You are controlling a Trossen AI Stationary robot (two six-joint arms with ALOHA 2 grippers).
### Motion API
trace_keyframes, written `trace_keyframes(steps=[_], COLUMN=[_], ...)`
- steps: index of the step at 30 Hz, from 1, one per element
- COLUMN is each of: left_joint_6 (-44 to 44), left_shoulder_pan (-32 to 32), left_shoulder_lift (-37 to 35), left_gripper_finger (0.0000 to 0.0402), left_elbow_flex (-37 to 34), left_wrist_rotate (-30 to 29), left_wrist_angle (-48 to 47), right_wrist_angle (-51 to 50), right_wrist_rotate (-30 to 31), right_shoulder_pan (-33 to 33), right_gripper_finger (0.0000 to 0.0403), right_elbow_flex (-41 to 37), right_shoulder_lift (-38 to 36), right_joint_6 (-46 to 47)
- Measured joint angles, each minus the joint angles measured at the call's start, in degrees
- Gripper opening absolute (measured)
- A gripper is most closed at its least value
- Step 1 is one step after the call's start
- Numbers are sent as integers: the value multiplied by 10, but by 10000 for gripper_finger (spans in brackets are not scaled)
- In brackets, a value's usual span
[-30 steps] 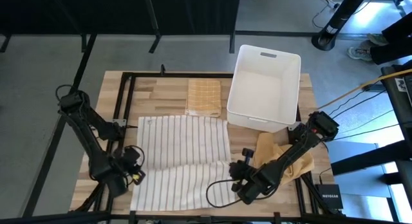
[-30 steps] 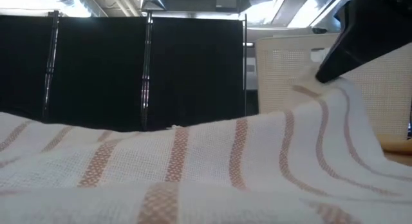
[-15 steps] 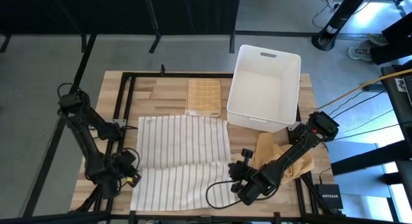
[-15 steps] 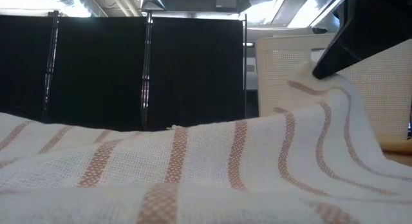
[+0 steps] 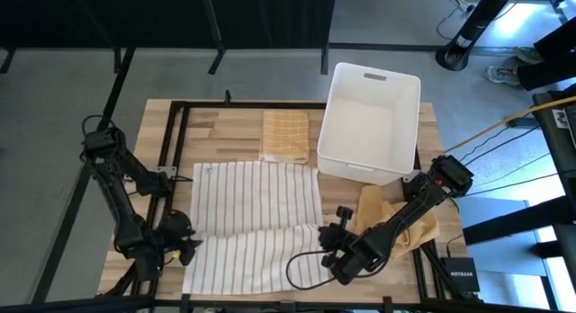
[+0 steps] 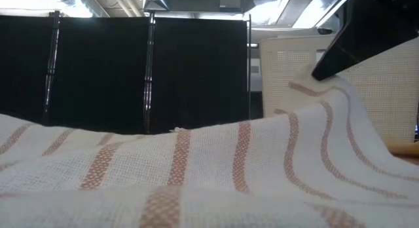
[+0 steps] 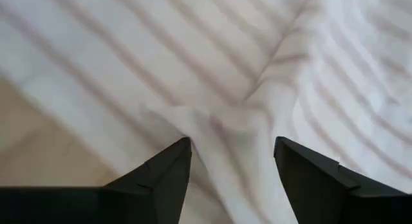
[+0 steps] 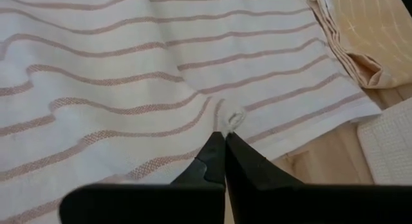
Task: Fold towel
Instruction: Fold the white towel
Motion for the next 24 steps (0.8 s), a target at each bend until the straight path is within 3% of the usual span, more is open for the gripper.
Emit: trace_keyframes(steps=[5, 11, 15, 18, 21, 24], left_joint_6=[37, 147, 90, 45, 35, 20], left_shoulder_pan=[0, 2, 16, 31, 48, 62], left_shoulder_lift=[0, 0, 0, 1, 1, 1], left_gripper_finger=[209, 198, 195, 195, 196, 194], left_elbow_flex=[0, 0, 0, 0, -6, -24], left_wrist_rotate=[-20, -38, -33, 3, 48, 57], left_wrist_angle=[21, 101, 42, 0, -8, -2], right_wrist_angle=[8, 14, 29, 34, 37, 36], right_wrist_rotate=[0, 4, 4, 4, 4, 4], right_shoulder_pan=[0, 0, 0, 0, 0, 0], right_gripper_finger=[2, 2, 2, 2, 2, 2], right_elbow_flex=[0, 0, 0, 0, 0, 0], right_shoulder_lift=[0, 0, 0, 0, 0, 0], right_joint_6=[-6, -19, -24, -32, -36, -37])
